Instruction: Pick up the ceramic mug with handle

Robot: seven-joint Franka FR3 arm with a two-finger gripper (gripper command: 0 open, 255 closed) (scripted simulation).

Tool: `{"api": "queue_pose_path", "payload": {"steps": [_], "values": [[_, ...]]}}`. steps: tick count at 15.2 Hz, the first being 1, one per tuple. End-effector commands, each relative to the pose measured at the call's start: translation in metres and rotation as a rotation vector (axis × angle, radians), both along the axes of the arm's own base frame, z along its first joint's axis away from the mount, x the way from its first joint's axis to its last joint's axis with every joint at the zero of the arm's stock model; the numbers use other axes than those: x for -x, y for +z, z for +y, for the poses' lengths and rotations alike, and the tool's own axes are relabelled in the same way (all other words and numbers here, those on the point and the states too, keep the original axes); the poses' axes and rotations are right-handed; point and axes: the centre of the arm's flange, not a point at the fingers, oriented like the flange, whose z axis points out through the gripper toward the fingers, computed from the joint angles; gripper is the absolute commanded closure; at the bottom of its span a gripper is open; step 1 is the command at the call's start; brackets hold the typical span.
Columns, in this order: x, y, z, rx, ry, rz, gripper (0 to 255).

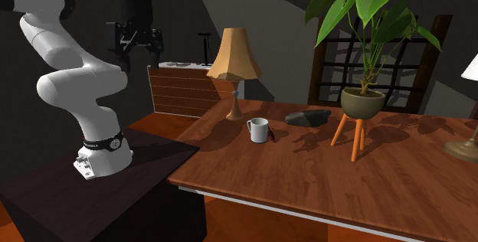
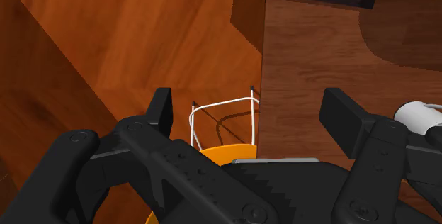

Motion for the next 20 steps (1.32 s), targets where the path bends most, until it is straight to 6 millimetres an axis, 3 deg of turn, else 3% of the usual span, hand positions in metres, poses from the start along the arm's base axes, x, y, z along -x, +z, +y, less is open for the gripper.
{"api": "queue_pose_path", "payload": {"steps": [1, 20], "values": [[0.0, 0.0, 0.0, 0.0, 0.0, 0.0, 0], [-0.093, -0.141, 0.179, -0.059, 0.022, 0.044, 0]]}}
